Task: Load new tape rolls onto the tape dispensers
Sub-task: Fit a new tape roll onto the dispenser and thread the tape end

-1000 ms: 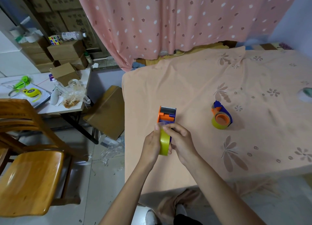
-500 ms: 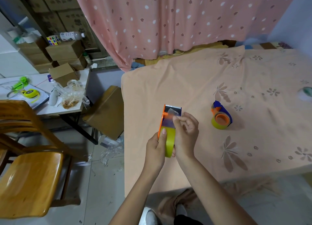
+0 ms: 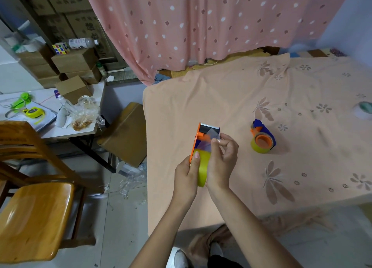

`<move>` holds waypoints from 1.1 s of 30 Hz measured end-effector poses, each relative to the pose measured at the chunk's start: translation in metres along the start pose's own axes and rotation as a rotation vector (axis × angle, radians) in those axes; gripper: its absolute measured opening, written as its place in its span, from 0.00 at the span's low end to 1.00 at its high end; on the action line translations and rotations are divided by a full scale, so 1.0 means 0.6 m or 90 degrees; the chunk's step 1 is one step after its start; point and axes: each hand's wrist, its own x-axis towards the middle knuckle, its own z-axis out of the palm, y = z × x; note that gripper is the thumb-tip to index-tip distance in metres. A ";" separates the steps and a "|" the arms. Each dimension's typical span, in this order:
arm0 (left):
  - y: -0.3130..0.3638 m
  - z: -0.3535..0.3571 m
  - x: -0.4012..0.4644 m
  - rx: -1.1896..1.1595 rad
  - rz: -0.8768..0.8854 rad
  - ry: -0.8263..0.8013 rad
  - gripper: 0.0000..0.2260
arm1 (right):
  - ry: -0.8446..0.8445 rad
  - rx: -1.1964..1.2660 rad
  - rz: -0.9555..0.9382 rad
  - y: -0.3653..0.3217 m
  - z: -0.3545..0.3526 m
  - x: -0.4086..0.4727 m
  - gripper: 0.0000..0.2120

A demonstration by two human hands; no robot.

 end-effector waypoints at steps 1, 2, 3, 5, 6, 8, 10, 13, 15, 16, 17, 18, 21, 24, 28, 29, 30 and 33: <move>0.000 0.000 0.000 0.000 0.000 -0.001 0.18 | 0.002 0.000 -0.004 -0.001 0.000 0.000 0.10; 0.001 0.000 0.000 0.004 0.002 -0.002 0.19 | 0.005 0.002 -0.010 -0.001 0.000 0.000 0.10; 0.002 0.000 0.000 0.008 0.005 -0.003 0.19 | 0.007 0.002 -0.018 -0.001 0.001 0.001 0.09; 0.003 0.000 0.000 0.010 0.006 -0.005 0.19 | 0.001 -0.006 -0.033 0.000 0.001 0.004 0.06; 0.005 0.000 0.000 0.006 0.003 -0.007 0.19 | -0.008 -0.014 -0.036 0.000 0.002 0.006 0.06; 0.010 -0.001 -0.001 -0.010 -0.004 -0.017 0.19 | -0.028 -0.033 -0.042 -0.004 0.002 0.011 0.09; 0.014 -0.001 -0.002 -0.031 -0.002 -0.035 0.19 | -0.046 -0.056 -0.054 -0.007 0.002 0.020 0.11; 0.016 -0.005 -0.004 -0.046 0.004 -0.052 0.21 | -0.072 -0.074 -0.053 -0.007 0.001 0.033 0.11; 0.014 -0.006 -0.003 -0.048 0.006 -0.060 0.22 | -0.085 -0.079 -0.048 -0.007 0.001 0.038 0.12; 0.013 -0.007 -0.003 -0.049 0.006 -0.062 0.22 | -0.092 -0.085 -0.048 -0.007 0.001 0.041 0.11; 0.013 -0.009 -0.002 -0.050 0.003 -0.061 0.22 | -0.100 -0.094 -0.048 -0.007 0.001 0.045 0.10; 0.013 -0.010 -0.001 -0.048 0.001 -0.058 0.22 | -0.112 -0.104 -0.048 -0.006 0.002 0.049 0.08; 0.014 -0.016 0.002 -0.043 -0.003 -0.054 0.22 | -0.153 -0.138 -0.042 -0.006 0.001 0.064 0.05; 0.016 -0.020 0.004 -0.039 -0.006 -0.056 0.22 | -0.207 -0.156 -0.037 -0.010 0.002 0.081 0.04; 0.021 -0.025 0.011 -0.042 -0.018 -0.063 0.22 | -0.302 -0.135 -0.024 -0.016 0.006 0.108 0.06; 0.023 -0.026 0.012 -0.041 -0.022 -0.067 0.23 | -0.331 -0.144 -0.026 -0.018 0.006 0.116 0.06; 0.024 -0.027 0.012 -0.040 -0.026 -0.073 0.23 | -0.361 -0.160 -0.031 -0.022 0.006 0.123 0.04; 0.025 -0.029 0.011 -0.036 -0.036 -0.089 0.21 | -0.439 -0.164 -0.028 -0.031 0.008 0.140 0.05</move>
